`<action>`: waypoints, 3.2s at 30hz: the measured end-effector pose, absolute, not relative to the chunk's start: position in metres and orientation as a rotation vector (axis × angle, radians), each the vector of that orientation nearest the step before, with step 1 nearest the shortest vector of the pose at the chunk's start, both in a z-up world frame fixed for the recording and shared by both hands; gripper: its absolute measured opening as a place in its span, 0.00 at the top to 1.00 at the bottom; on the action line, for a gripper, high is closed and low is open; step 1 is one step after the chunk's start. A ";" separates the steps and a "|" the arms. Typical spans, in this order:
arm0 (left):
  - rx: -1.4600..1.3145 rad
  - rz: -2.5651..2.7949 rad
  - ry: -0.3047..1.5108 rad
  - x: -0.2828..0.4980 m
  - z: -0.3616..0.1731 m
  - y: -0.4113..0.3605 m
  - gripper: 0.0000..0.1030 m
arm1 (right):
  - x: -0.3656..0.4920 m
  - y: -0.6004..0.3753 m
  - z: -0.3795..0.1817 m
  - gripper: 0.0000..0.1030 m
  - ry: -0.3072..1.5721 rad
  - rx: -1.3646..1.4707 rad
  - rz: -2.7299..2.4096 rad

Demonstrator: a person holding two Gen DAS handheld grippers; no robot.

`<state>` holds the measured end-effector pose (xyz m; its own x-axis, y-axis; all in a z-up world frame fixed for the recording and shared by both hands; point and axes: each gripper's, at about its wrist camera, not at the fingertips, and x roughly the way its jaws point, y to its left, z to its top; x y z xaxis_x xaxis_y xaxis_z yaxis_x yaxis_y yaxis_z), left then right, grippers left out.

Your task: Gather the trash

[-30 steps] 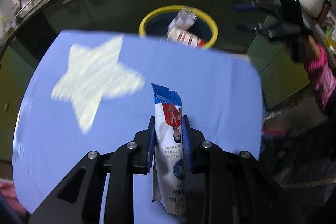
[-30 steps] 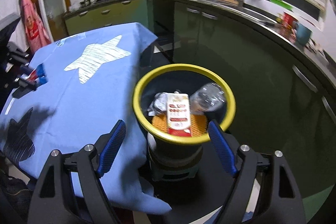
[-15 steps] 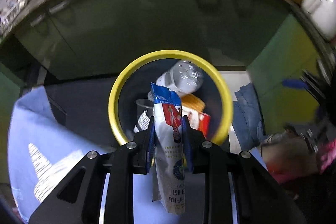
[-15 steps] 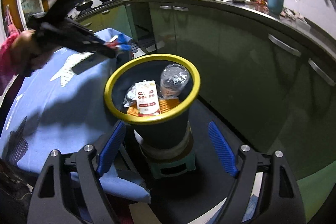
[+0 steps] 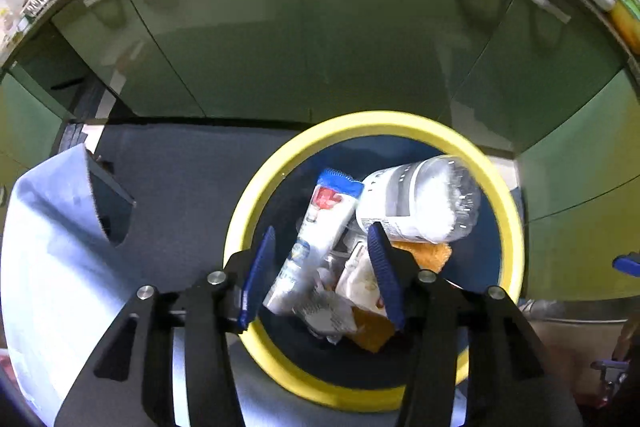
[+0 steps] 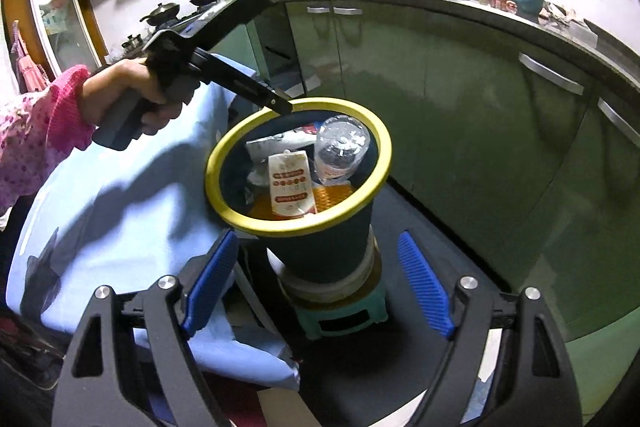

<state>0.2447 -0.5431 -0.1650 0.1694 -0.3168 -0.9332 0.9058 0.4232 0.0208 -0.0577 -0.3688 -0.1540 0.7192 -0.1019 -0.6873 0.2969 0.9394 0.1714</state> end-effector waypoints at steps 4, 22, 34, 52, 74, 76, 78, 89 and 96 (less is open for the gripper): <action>0.599 -0.976 0.930 0.229 -0.119 -0.497 0.29 | -0.057 -0.361 -0.148 0.22 0.728 0.293 -0.213; 0.178 -0.310 0.501 0.051 -0.022 -0.128 0.04 | -0.044 -0.267 -0.100 0.06 0.688 0.192 -0.203; 0.056 0.039 0.463 -0.029 -0.018 0.012 0.04 | -0.074 -0.219 -0.047 0.06 0.564 0.159 -0.206; -0.013 0.016 0.381 -0.088 0.015 0.025 0.04 | -0.118 -0.184 -0.012 0.06 0.418 0.131 -0.159; -0.006 -0.009 0.419 -0.077 0.009 0.019 0.04 | -0.107 -0.177 -0.020 0.06 0.441 0.112 -0.171; -0.007 -0.010 0.421 -0.076 0.009 0.019 0.04 | -0.107 -0.177 -0.021 0.06 0.443 0.112 -0.170; -0.007 -0.013 0.420 -0.076 0.008 0.019 0.04 | -0.106 -0.176 -0.021 0.06 0.443 0.111 -0.171; 0.004 -0.024 0.423 -0.074 0.004 0.012 0.04 | -0.105 -0.178 -0.021 0.06 0.442 0.116 -0.173; 0.006 -0.026 0.421 -0.075 0.004 0.012 0.04 | -0.105 -0.180 -0.022 0.06 0.445 0.119 -0.177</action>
